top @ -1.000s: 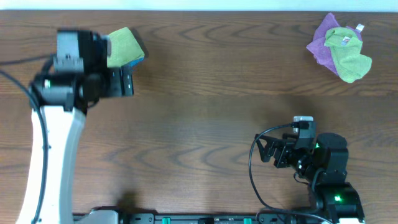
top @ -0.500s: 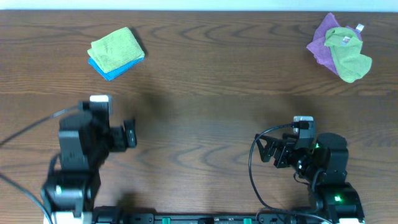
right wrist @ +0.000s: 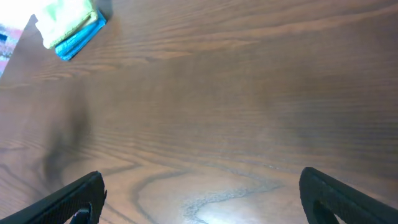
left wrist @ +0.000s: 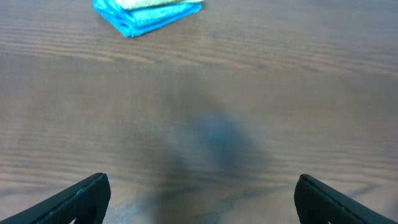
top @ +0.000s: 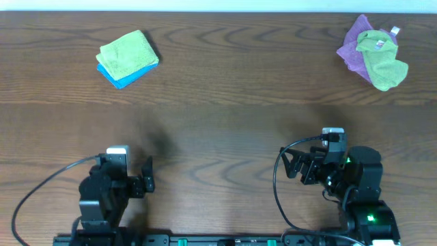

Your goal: Fold the cloth

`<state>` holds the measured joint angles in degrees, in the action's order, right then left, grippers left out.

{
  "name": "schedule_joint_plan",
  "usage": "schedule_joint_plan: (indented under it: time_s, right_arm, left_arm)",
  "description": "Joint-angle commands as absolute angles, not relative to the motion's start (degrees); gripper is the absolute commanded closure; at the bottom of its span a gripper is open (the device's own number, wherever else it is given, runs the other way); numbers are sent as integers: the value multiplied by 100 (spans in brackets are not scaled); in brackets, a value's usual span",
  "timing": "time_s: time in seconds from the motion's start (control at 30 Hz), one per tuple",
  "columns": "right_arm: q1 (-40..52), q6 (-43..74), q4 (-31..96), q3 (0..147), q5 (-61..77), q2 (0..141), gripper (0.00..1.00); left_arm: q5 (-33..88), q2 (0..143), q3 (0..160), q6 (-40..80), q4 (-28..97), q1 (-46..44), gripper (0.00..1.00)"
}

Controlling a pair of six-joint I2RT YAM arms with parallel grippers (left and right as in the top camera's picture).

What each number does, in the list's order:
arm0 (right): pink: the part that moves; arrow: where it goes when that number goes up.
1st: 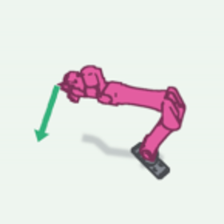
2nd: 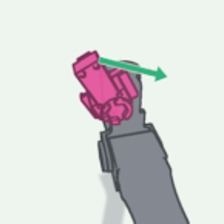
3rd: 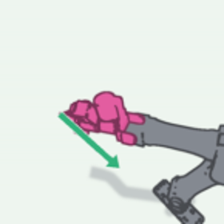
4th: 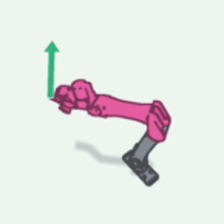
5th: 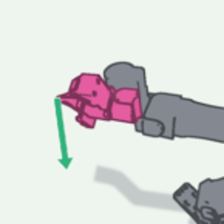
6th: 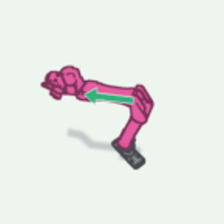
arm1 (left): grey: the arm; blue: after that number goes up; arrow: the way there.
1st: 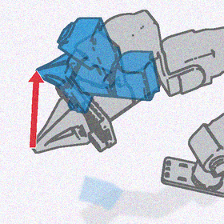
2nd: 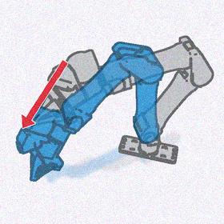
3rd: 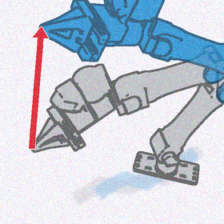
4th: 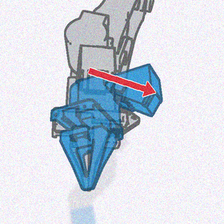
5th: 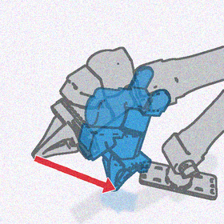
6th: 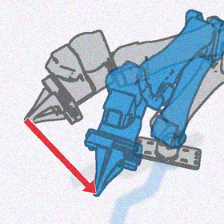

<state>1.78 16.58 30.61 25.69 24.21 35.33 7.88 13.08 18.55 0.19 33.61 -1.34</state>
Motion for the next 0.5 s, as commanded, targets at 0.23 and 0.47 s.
schedule_joint_plan:
  time_s: [0.23,0.47]
  right_arm:
    - [141,1732,3065,2558,2460,3514,1]
    - [143,1732,3065,2558,2460,3514,1]
  left_arm:
    - [-14,576,1243,-27,3531,-113,5]
    - [-40,248,919,-71,3618,-115,5]
